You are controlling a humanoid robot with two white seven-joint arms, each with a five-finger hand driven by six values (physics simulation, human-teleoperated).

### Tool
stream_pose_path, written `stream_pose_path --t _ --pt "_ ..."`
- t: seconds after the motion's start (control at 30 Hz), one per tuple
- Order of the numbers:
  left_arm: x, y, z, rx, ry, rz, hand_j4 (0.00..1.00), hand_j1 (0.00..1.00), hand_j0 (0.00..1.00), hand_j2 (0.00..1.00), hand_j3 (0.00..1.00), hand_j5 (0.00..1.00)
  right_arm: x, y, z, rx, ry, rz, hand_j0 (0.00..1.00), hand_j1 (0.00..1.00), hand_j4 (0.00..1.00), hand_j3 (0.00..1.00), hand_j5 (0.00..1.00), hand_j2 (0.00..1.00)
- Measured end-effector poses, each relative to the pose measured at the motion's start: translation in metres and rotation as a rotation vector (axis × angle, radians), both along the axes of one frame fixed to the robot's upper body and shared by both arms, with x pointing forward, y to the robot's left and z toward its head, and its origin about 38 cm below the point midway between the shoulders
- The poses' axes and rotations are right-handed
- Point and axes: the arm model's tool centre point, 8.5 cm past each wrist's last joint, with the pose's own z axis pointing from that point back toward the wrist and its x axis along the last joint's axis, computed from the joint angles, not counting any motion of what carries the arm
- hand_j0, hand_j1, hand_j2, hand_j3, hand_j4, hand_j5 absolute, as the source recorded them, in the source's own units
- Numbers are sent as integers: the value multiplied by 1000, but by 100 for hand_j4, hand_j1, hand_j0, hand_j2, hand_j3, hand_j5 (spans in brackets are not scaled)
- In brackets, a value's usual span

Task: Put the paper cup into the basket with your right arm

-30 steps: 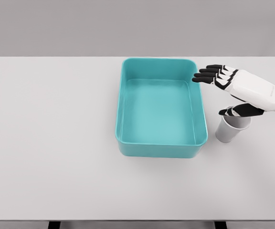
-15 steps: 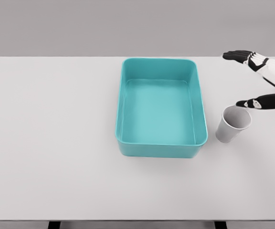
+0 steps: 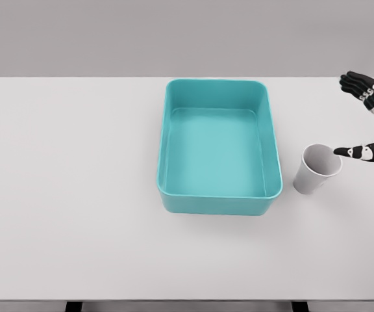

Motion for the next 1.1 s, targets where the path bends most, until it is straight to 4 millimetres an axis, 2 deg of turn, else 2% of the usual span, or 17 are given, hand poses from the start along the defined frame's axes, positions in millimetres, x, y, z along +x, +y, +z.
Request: stream_pose_path --t 0.23,0.43,1.1 --pt "0 0 0 0 0 0 100 100 100 100 100 100 -5 -4 -29 88 61 -33 100 100 100 100 100 100" --pt "0 0 0 0 0 0 100 100 100 100 100 100 -15 -18 -64 111 159 -86 100 100 100 100 100 100" --pt "0 0 0 0 0 0 100 100 100 100 100 100 -14 -39 -117 175 381 -194 100 100 100 100 100 100"
